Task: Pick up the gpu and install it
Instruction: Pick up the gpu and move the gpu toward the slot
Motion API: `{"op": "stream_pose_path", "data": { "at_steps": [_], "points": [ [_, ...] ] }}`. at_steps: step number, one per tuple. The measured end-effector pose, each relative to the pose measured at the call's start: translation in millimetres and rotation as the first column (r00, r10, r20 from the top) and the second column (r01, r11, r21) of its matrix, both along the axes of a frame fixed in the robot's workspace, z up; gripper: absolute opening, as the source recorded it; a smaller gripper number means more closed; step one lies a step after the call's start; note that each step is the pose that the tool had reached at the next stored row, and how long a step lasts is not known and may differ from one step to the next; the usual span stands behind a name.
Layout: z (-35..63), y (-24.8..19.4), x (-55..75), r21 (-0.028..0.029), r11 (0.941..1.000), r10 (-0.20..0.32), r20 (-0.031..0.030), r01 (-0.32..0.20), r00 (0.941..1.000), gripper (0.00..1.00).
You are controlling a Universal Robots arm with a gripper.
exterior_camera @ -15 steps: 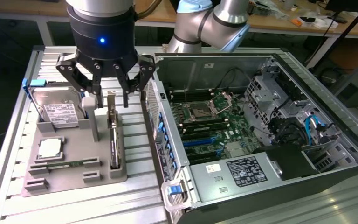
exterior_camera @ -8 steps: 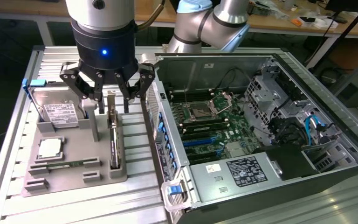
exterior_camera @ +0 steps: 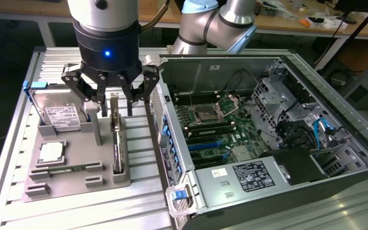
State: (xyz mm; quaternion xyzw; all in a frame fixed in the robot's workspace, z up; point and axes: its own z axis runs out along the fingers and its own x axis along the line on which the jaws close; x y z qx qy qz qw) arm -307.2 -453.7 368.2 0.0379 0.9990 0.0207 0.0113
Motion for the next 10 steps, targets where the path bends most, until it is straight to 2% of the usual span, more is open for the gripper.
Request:
{"op": "stream_pose_path", "data": {
  "at_steps": [5,10],
  "points": [
    [-0.3,0.0,0.0,0.0001,1.0000,0.000,0.0001,0.000,1.0000,0.48],
    [-5.8,0.0,0.0,-0.0008,1.0000,0.000,0.0033,0.000,1.0000,0.48]
  ]
}}
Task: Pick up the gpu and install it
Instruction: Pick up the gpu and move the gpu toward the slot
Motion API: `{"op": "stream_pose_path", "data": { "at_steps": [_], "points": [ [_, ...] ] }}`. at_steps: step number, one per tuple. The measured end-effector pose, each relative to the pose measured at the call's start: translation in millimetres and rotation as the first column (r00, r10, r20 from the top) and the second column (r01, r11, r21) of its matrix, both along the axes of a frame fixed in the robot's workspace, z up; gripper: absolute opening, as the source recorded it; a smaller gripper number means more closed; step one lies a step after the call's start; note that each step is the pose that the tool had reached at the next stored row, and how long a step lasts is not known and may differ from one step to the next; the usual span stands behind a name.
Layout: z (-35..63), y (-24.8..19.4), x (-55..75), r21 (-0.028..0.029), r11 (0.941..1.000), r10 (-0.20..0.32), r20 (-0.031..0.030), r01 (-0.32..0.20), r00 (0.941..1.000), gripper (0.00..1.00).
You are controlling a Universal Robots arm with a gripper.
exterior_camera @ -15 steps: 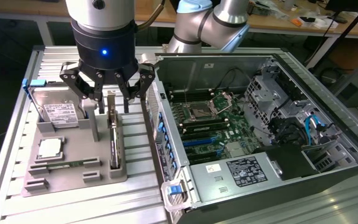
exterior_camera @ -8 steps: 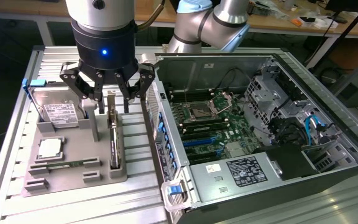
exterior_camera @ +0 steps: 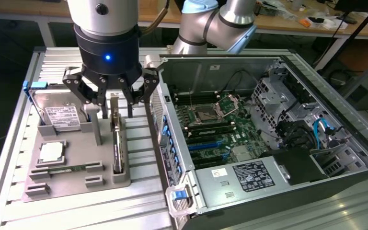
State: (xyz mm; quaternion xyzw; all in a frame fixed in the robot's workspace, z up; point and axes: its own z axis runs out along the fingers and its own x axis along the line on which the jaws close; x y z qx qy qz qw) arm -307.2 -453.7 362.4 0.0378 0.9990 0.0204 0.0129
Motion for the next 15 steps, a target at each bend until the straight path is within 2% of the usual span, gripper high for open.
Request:
{"op": "stream_pose_path", "data": {
  "at_steps": [2,11,15],
  "points": [
    [-2.5,0.0,0.0,-0.0005,1.0000,0.000,0.0016,0.000,1.0000,0.48],
    [-10.5,0.0,0.0,-0.0005,1.0000,0.000,0.0177,0.000,0.9998,0.48],
    [-11.9,0.0,0.0,-0.0006,1.0000,0.000,0.0208,0.000,0.9998,0.48]
  ]
}}
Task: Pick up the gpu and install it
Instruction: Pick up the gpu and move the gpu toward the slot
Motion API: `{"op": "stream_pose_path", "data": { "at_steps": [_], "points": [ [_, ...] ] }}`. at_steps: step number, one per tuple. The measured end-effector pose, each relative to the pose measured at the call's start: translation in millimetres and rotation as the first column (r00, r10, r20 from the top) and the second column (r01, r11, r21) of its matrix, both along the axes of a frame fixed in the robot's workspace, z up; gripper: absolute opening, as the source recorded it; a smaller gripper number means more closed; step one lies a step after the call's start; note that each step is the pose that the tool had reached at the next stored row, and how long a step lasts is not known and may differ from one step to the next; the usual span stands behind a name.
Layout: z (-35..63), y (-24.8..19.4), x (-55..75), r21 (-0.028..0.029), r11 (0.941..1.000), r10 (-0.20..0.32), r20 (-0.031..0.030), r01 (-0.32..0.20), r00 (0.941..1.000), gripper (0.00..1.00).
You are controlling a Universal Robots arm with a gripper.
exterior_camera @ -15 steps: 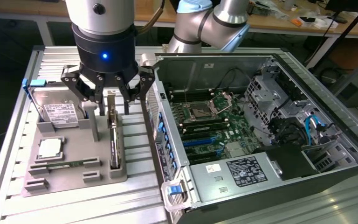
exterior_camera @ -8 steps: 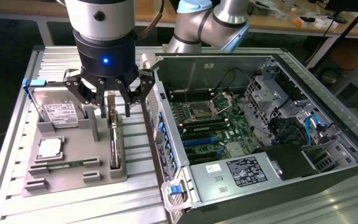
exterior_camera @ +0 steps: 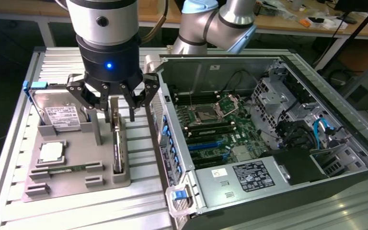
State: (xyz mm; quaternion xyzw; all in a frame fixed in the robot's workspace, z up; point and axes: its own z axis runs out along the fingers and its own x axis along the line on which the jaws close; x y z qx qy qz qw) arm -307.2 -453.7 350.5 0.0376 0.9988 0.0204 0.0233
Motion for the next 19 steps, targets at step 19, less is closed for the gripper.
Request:
{"op": "stream_pose_path", "data": {
  "at_steps": [19],
  "points": [
    [-4.8,0.0,0.0,-0.0012,1.0000,0.000,0.0003,0.000,1.0000,0.48]
  ]
}}
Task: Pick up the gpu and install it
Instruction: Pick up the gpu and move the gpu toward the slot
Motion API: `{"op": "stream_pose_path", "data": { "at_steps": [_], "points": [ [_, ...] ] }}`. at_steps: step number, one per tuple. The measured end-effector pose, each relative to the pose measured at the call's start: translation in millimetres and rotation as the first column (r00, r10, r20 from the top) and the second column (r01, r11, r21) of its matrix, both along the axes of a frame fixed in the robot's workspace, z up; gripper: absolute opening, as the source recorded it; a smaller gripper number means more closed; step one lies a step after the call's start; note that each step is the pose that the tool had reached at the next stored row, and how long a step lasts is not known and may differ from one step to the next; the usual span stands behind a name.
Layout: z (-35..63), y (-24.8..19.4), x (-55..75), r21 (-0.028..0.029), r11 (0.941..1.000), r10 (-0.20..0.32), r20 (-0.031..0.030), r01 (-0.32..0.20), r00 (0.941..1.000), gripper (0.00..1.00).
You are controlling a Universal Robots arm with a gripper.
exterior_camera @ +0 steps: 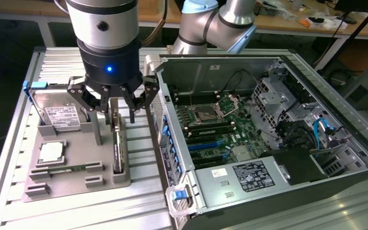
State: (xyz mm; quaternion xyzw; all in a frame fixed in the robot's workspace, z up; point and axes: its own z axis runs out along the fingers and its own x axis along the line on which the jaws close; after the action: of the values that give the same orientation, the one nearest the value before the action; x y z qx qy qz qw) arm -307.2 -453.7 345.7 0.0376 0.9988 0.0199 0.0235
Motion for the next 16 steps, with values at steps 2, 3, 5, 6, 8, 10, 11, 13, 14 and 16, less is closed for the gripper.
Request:
{"op": "stream_pose_path", "data": {
  "at_steps": [2,3,5,6,8,10,11,13,14,16],
  "points": [
    [-0.3,0.0,0.0,0.0001,1.0000,0.000,0.0000,0.000,1.0000,0.48],
    [-0.3,0.0,0.0,0.0001,1.0000,0.000,0.0000,0.000,1.0000,0.48],
    [-0.3,0.0,0.0,0.0001,1.0000,0.000,0.0001,0.000,1.0000,0.48],
    [-0.3,0.0,0.0,0.0000,1.0000,0.000,0.0001,0.000,1.0000,0.48],
    [-0.3,0.0,0.0,0.0001,1.0000,0.000,0.0000,0.000,1.0000,0.48],
    [-0.3,0.0,0.0,0.0001,1.0000,0.000,0.0001,0.000,1.0000,0.48],
    [-0.3,0.0,0.0,0.0001,1.0000,0.000,0.0000,0.000,1.0000,0.48],
    [-1.4,0.0,0.0,0.0003,1.0000,0.000,0.0003,0.000,1.0000,0.48],
    [-2.5,0.0,0.0,0.0002,1.0000,0.000,0.0003,0.000,1.0000,0.48],
    [-5.6,0.0,0.0,-0.0005,1.0000,0.000,0.0002,0.000,1.0000,0.48]
  ]
}}
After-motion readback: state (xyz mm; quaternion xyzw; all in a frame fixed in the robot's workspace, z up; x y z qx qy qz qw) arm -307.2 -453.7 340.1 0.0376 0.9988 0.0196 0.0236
